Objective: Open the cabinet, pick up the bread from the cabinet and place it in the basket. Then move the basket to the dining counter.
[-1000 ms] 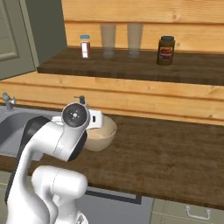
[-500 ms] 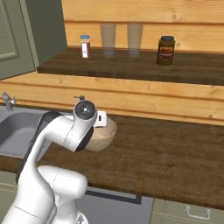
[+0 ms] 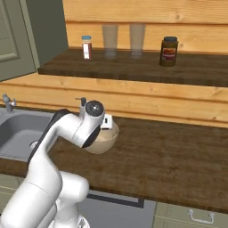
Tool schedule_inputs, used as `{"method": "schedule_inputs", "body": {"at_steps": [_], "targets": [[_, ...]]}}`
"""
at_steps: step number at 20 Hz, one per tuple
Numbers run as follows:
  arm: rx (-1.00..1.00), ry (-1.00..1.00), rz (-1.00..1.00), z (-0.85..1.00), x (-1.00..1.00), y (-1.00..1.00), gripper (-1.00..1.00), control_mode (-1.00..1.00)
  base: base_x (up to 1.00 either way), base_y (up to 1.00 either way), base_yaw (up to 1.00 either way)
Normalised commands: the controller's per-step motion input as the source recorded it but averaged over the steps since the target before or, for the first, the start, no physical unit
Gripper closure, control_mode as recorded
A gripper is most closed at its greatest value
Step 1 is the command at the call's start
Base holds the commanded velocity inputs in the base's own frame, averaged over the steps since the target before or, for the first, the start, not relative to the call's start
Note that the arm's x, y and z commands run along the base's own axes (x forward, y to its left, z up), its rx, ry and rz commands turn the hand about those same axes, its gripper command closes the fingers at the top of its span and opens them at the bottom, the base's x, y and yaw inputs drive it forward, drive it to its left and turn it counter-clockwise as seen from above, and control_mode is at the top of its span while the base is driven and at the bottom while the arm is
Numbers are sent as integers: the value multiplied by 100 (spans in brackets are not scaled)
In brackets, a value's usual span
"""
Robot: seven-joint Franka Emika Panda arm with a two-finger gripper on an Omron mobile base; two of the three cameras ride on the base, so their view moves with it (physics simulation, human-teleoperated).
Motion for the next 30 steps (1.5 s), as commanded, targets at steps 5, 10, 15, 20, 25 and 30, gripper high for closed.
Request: {"method": "schedule_inputs", "body": {"at_steps": [5, 10, 15, 20, 25, 30], "targets": [[0, 7, 0, -62, 45, -2, 100, -100, 0, 0, 0], [0, 10, 0, -50, 50, -2, 100, -100, 0, 0, 0], [0, 4, 0, -22, 53, -3, 100, -100, 0, 0, 0], [0, 3, -1, -16, 44, 0, -100, -100, 0, 0, 0], [0, 0, 0, 0, 8, 0, -100, -100, 0, 0, 0], [0, 0, 0, 0, -5, 0, -100, -100, 0, 0, 0]]}}
